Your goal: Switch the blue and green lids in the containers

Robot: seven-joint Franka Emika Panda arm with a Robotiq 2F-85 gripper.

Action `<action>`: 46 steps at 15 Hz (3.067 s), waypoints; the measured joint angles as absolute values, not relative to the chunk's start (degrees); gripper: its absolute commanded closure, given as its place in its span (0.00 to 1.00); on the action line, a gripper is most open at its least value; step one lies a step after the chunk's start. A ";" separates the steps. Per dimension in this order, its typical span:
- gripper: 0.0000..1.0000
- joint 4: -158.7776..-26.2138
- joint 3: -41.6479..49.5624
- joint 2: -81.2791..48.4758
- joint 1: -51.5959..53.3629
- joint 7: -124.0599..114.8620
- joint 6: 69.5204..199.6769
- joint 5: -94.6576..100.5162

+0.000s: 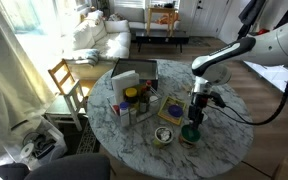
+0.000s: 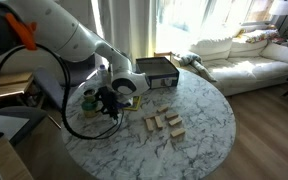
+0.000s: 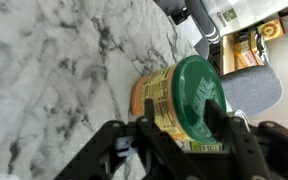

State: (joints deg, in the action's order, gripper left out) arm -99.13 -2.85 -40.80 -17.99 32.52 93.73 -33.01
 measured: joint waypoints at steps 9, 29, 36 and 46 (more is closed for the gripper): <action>0.98 -99.22 -2.01 -39.37 -18.70 32.96 93.62 -33.79; 0.99 -96.77 -3.48 -36.32 -17.26 41.92 88.44 -37.81; 0.99 -94.55 -4.83 -37.01 -12.25 42.94 88.64 -38.15; 0.99 -93.28 -4.79 -39.64 -9.10 40.54 99.44 -38.12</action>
